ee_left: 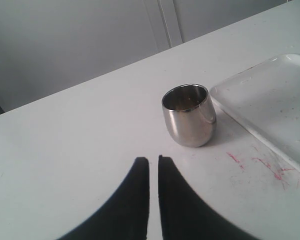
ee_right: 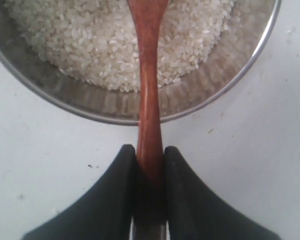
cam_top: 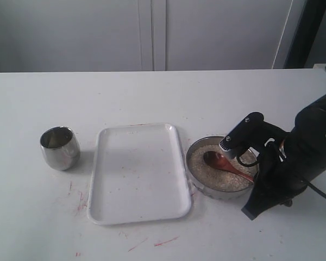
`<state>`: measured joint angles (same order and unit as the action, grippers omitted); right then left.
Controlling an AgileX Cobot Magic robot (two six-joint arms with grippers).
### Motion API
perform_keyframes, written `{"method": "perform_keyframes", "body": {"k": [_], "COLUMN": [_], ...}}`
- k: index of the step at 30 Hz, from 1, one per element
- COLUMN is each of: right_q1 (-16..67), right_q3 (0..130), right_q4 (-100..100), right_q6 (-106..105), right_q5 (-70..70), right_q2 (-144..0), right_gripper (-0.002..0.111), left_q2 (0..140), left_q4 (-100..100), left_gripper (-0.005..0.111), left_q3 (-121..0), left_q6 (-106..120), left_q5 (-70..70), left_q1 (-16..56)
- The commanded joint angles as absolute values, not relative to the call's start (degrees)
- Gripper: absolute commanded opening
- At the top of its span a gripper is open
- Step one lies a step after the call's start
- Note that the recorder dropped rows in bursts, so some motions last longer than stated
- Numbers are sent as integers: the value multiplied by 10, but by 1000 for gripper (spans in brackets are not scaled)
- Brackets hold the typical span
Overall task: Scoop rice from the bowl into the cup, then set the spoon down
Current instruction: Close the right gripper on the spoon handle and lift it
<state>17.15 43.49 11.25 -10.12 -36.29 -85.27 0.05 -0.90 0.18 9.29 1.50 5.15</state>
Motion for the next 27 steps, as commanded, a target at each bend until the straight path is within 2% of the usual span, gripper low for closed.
{"method": "perform_keyframes", "body": {"k": [1,4,20,27], "right_q1": [173,173,187,221], "right_q3": [433,433,435,468], "right_q4": [110,110,111,170], "right_q6": [-100,-103,-143,-154], "right_q5": [-373,-381,-460,-594], "right_q2": [-852,-844,-717,-668], "right_gripper": [7,2,2,1], "left_q2": [0,0,0,0], "left_q4": [-5,-5,-5,-5], "left_gripper": [14,14,14,14], "left_q3": [0,0,0,0], "left_q6": [92,92,92,92], "left_q5": [11,11,11,11], "left_q1": [53,53,53,53]}}
